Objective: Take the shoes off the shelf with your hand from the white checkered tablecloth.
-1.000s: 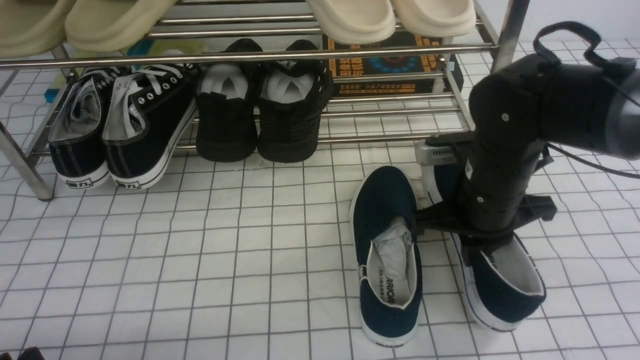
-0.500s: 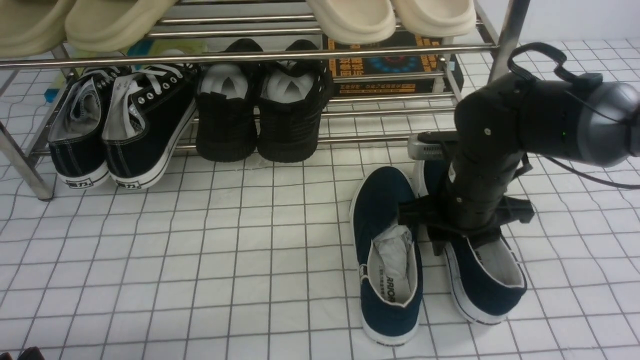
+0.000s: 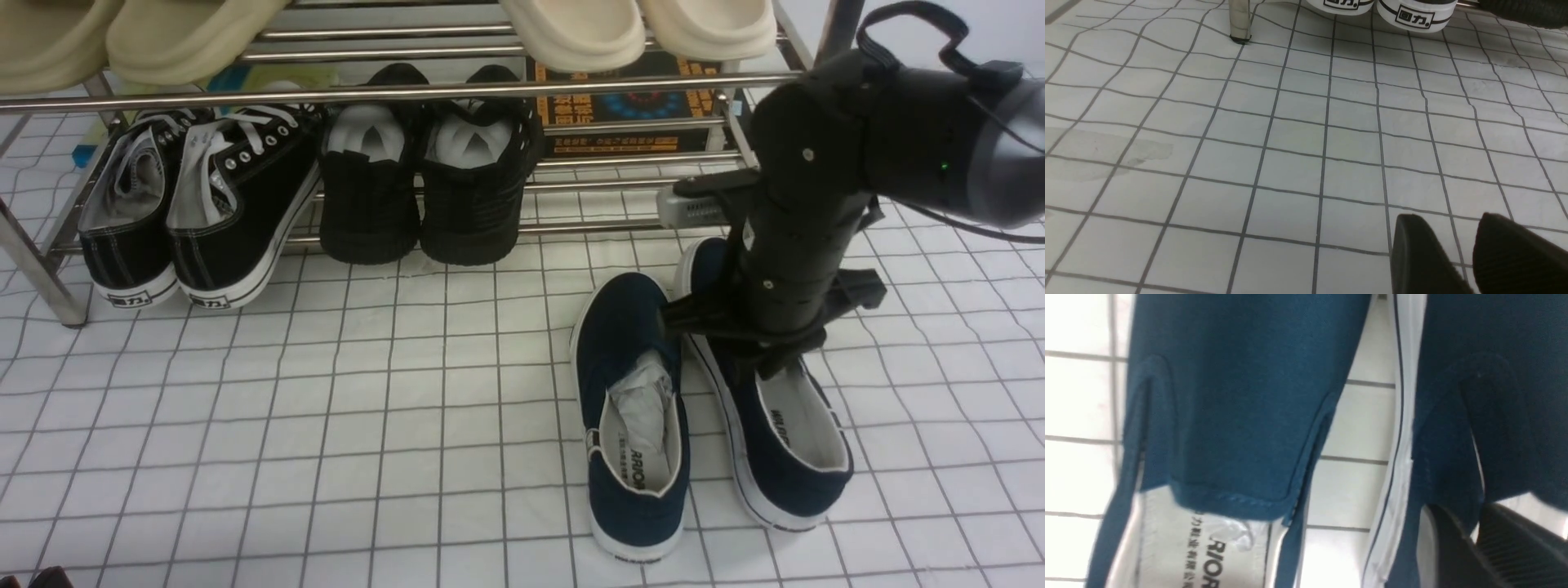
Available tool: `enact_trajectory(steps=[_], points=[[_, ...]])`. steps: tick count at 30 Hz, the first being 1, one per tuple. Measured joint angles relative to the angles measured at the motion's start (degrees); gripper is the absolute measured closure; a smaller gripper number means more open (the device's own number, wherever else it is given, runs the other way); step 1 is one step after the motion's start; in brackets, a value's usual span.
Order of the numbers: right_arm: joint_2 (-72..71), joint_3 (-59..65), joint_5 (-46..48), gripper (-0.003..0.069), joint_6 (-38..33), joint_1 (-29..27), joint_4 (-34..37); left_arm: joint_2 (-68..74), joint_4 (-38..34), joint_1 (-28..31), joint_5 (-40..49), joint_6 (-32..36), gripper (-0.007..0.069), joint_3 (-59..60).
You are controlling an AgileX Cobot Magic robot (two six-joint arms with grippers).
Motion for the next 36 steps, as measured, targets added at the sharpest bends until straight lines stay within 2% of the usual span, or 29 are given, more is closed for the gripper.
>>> enact_trajectory(steps=[10, 12, 17, 36], points=[[5.0, -0.4, -0.4, 0.0431, -0.4, 0.0, -2.1, 0.0, 0.0, 0.0, 0.0, 0.0, 0.0385, 0.0], [5.2, -0.4, -0.4, 0.0458, -0.4, 0.0, -2.1, 0.0, 0.0, 0.0, 0.0, 0.0, 0.0385, 0.0], [4.5, -0.4, -0.3, 0.0608, 2.9, 0.0, -2.1, 0.0, 0.0, 0.0, 0.0, 0.0, 0.0385, 0.0], [3.3, 0.0, -3.1, 0.0607, 23.0, 0.0, -4.2, 0.0, 0.0, 0.0, 0.0, 0.0, 0.0385, 0.0]])
